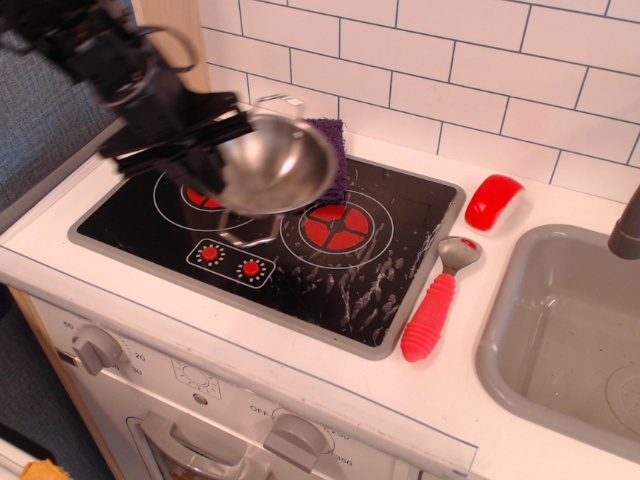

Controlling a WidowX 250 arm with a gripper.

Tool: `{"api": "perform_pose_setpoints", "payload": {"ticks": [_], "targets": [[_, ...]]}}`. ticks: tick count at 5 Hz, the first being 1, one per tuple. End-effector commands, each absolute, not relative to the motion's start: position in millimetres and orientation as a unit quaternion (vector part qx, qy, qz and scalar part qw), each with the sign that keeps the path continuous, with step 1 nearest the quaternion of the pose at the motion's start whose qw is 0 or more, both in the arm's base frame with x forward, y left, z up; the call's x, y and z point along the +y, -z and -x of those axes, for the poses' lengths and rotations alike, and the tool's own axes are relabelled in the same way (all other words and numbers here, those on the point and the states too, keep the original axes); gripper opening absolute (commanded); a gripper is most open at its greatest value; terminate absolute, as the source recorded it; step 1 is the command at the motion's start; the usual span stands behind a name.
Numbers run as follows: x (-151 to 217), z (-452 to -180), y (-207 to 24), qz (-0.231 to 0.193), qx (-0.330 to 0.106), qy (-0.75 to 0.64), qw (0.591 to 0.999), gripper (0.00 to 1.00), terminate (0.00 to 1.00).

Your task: Place the colander on the front left corner of the stove

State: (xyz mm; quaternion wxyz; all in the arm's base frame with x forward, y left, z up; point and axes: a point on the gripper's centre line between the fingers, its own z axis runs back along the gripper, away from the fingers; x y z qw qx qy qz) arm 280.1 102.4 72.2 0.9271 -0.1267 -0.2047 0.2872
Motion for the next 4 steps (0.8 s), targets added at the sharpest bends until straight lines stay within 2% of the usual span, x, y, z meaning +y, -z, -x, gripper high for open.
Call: {"api": "perform_pose_setpoints", "payload": {"ticks": [1,3,4], "targets": [[159.9,-260.6,-58.1,0.098,-0.204,-0.357,0.906,0.00,0.00],[190.7,-260.6,-32.8,0.090,-0.184,-0.395,0.896,0.00,0.00],[195.6,-264.4,-30.9,0.087,-0.177,-0.394,0.898,0.00,0.00]]}}
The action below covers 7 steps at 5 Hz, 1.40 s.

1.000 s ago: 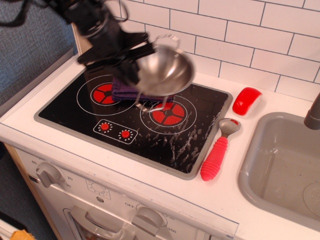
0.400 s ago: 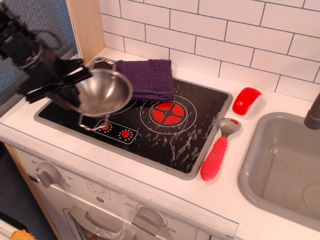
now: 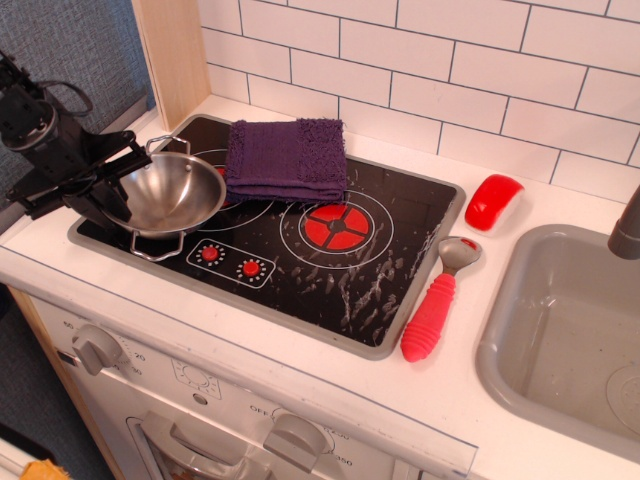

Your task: Place the colander on the front left corner of the stove

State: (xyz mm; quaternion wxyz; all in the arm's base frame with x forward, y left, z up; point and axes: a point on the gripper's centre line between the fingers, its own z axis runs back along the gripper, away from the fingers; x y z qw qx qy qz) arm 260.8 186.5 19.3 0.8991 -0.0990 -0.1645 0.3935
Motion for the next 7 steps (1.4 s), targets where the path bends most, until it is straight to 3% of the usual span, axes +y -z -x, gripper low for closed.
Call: {"api": "perform_pose_setpoints", "payload": {"ticks": [1,5,7], "targets": [[196.4,-265.1,-33.8,0.082,-0.170,-0.406,0.894,1.00,0.00],[186.7,-270.6,-48.9,0.081,-0.177,-0.396,0.897,1.00,0.00],[176.9,-278.0,-77.8,0.066,-0.201,-0.365,0.906,1.00,0.00]]}}
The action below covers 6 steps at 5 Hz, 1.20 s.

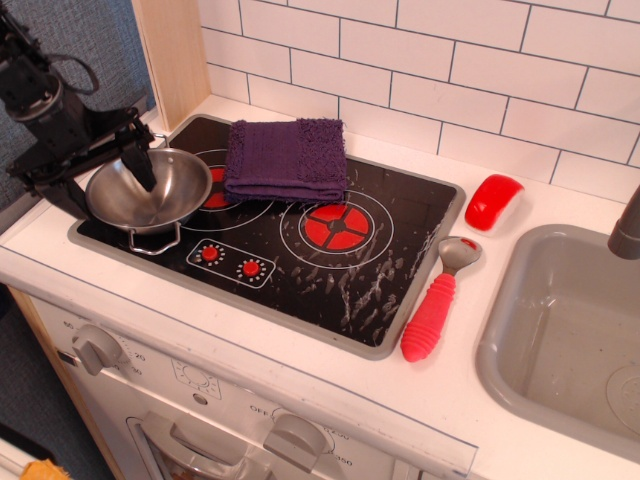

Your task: Place the colander on the front left corner of the stove

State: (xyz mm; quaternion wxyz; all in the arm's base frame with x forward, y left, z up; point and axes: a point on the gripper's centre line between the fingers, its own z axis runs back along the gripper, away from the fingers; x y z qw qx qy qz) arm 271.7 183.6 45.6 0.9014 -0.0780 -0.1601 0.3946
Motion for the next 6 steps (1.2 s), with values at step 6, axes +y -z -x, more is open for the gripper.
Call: {"api": "perform_pose_setpoints", "payload": {"ticks": [6], "targets": [[160.2,-272.5,-112.2,0.048,-0.234,-0.330,0.913,1.00,0.00]]}}
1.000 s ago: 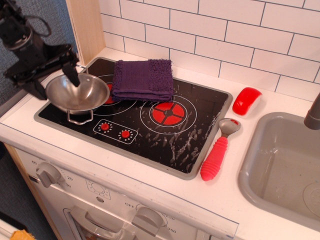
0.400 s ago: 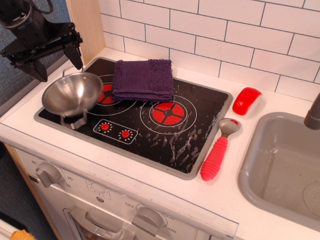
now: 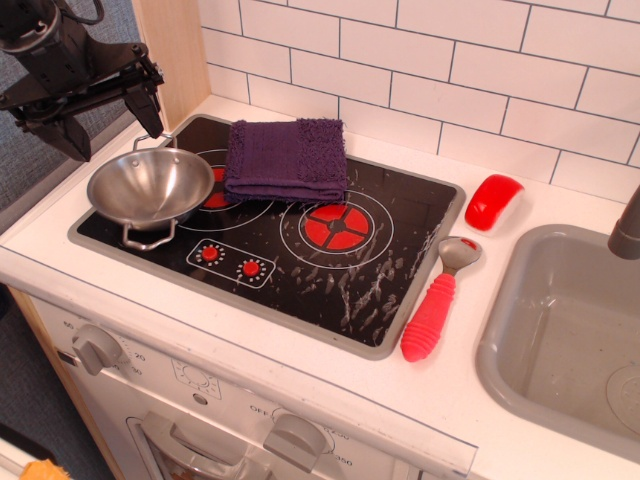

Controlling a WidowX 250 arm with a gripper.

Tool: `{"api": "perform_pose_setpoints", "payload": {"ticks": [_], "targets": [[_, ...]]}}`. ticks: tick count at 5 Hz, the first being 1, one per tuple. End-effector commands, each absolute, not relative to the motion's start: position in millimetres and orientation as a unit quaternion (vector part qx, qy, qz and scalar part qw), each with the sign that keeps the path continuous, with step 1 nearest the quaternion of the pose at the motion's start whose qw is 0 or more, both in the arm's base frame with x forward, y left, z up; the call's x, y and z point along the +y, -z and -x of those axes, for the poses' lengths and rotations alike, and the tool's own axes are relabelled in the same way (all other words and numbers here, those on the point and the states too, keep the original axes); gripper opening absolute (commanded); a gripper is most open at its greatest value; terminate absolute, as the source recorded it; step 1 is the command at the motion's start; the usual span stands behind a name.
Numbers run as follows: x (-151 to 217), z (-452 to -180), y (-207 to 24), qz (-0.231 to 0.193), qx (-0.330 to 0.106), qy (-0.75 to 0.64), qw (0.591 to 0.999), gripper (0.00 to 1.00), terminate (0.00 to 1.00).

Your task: Place the colander on the front left corner of the stove

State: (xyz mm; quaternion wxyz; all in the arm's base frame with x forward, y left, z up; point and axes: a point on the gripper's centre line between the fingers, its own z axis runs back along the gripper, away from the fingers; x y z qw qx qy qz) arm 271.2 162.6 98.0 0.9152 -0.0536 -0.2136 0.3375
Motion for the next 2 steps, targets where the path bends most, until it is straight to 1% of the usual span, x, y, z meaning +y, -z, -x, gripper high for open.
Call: {"api": "perform_pose_setpoints", "payload": {"ticks": [1,2], "targets": [[160.2,-272.5,-112.2,0.048,-0.234,-0.330,0.913,1.00,0.00],[160.2,-272.5,-112.2,0.048,-0.234,-0.330,0.913,1.00,1.00]]}}
